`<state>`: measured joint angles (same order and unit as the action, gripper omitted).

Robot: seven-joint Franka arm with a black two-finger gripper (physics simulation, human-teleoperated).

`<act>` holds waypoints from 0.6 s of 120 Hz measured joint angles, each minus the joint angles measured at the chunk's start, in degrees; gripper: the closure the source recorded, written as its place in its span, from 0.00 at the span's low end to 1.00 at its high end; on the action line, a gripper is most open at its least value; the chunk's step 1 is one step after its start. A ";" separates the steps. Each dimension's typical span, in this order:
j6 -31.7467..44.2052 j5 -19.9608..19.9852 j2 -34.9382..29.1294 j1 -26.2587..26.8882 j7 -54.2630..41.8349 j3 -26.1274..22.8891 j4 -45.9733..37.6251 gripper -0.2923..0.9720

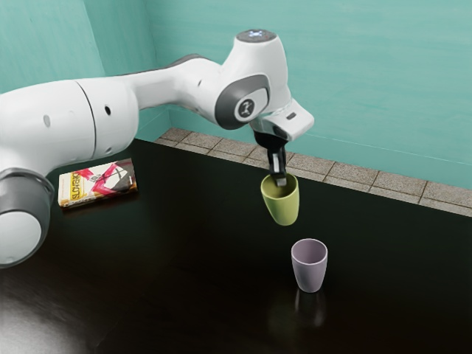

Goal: Place the left cup onto the right cup

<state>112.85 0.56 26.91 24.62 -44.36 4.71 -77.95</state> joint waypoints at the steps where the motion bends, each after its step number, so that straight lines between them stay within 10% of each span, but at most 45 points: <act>1: -0.04 -0.06 0.03 0.12 0.02 0.00 0.17 0.85; 72: -4.36 -0.91 3.00 4.29 3.04 -0.75 4.72 0.85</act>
<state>108.49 -0.35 29.91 28.91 -41.32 3.96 -73.23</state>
